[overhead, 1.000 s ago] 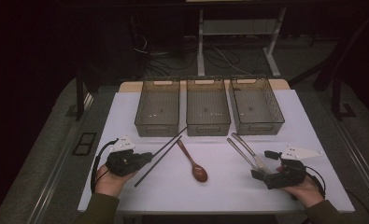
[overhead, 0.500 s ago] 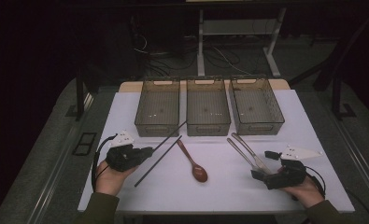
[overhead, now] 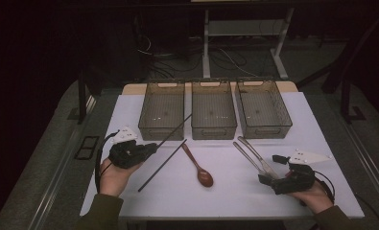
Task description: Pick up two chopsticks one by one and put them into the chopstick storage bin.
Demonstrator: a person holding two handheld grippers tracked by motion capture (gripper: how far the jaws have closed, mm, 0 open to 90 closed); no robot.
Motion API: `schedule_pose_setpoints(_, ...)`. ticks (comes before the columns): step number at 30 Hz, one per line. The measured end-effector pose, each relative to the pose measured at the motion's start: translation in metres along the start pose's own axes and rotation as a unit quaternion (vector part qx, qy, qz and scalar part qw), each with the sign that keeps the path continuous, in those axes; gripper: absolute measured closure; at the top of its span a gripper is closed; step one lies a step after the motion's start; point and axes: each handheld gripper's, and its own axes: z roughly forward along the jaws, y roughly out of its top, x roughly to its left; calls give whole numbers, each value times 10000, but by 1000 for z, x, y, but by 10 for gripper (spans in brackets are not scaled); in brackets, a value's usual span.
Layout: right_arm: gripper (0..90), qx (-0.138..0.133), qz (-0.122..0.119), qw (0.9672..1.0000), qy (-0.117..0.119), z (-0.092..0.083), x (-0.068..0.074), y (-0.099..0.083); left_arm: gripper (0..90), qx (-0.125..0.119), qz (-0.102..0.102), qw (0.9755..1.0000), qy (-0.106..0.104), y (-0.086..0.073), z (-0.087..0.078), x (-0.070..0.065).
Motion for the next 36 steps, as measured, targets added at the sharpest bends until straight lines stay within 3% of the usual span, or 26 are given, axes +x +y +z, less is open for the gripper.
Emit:
schedule_pose_setpoints(20,21,7,9,10000,-9,0,0,0,852,-195,28,9998,95,33,14,21)
schedule_pose_setpoints(36,21,-22,55,10000,-33,-2,-1,-2,852,-212,52,9997,137,67,33,39)
